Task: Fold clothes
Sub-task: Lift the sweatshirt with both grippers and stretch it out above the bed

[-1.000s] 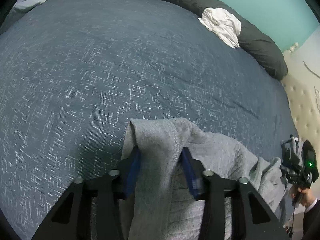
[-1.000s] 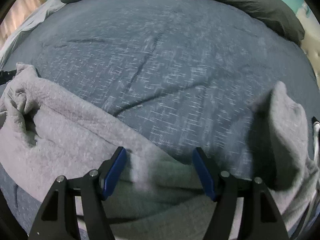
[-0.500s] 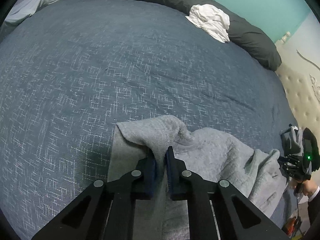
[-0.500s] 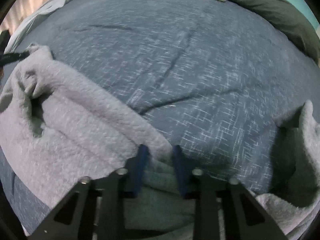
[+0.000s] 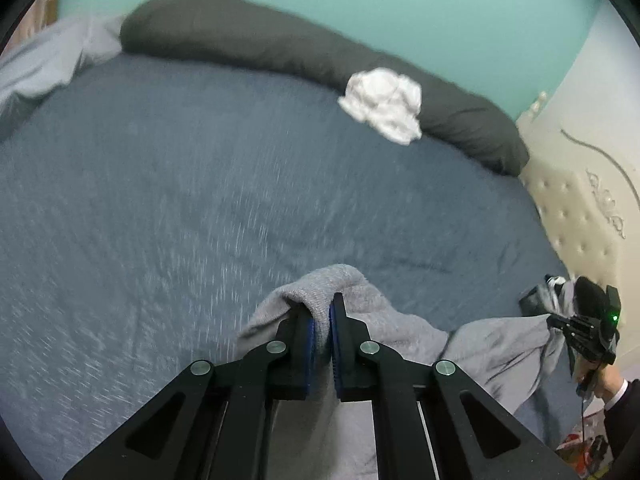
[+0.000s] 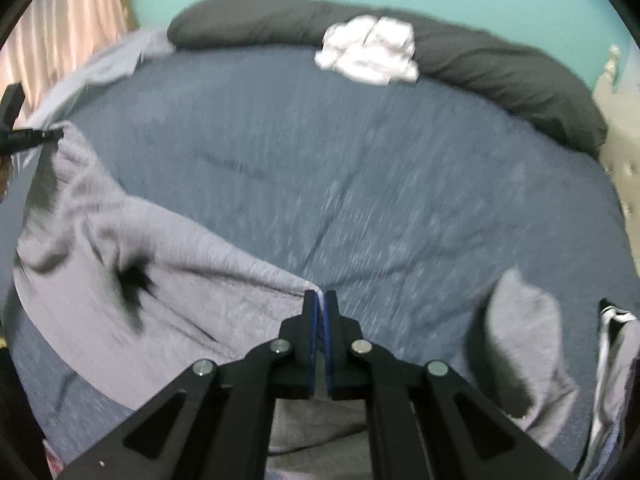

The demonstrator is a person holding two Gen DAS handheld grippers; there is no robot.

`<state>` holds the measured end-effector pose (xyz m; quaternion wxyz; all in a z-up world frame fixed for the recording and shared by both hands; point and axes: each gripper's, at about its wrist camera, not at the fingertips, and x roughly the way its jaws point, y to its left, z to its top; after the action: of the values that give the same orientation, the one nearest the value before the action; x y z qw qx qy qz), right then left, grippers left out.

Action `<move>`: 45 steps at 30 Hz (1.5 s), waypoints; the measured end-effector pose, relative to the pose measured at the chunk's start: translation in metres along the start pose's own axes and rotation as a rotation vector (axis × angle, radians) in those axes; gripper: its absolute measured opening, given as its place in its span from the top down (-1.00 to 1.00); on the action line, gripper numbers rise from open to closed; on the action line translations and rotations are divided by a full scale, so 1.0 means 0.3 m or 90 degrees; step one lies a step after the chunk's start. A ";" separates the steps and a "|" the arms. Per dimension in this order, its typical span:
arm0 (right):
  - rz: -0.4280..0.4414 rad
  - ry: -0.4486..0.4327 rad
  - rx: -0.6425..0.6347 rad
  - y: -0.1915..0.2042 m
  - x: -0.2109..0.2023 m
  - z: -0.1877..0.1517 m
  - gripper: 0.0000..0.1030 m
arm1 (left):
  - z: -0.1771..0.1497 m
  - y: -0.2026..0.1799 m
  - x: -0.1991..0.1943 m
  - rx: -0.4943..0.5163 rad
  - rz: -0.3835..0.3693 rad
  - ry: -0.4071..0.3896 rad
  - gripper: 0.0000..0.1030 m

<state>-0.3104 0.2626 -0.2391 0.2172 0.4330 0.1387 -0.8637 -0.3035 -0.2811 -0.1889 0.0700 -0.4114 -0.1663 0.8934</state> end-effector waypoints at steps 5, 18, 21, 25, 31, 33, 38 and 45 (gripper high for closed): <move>-0.027 -0.066 0.004 -0.007 -0.151 0.112 0.96 | 0.107 -0.056 -0.155 -0.004 -0.009 -0.063 0.87; -0.084 -0.200 0.053 -0.159 -0.395 0.473 0.96 | 0.512 -0.236 -0.370 0.029 -0.022 -0.166 0.87; -0.107 -0.232 0.056 -0.207 -0.456 0.587 0.96 | 0.629 -0.310 -0.414 0.049 -0.020 -0.199 0.87; -0.122 -0.283 0.063 -0.250 -0.550 0.685 0.96 | 0.714 -0.381 -0.481 0.075 -0.033 -0.249 0.87; -0.094 -0.265 0.027 -0.184 -0.520 0.609 0.96 | 0.584 -0.355 -0.404 0.068 -0.038 -0.202 0.87; -0.077 -0.244 0.021 -0.148 -0.469 0.548 0.96 | 0.504 -0.313 -0.355 0.052 -0.037 -0.175 0.87; -0.018 -0.181 0.013 -0.025 -0.338 0.352 0.96 | 0.268 -0.186 -0.247 0.021 -0.023 -0.108 0.87; 0.032 -0.063 -0.046 0.159 -0.163 0.101 0.96 | -0.032 0.003 -0.169 -0.017 0.003 -0.018 0.87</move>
<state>-0.2816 0.2208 -0.1845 0.2611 0.3850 0.1480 -0.8728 -0.2631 -0.2931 -0.1589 0.0596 -0.4002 -0.1782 0.8970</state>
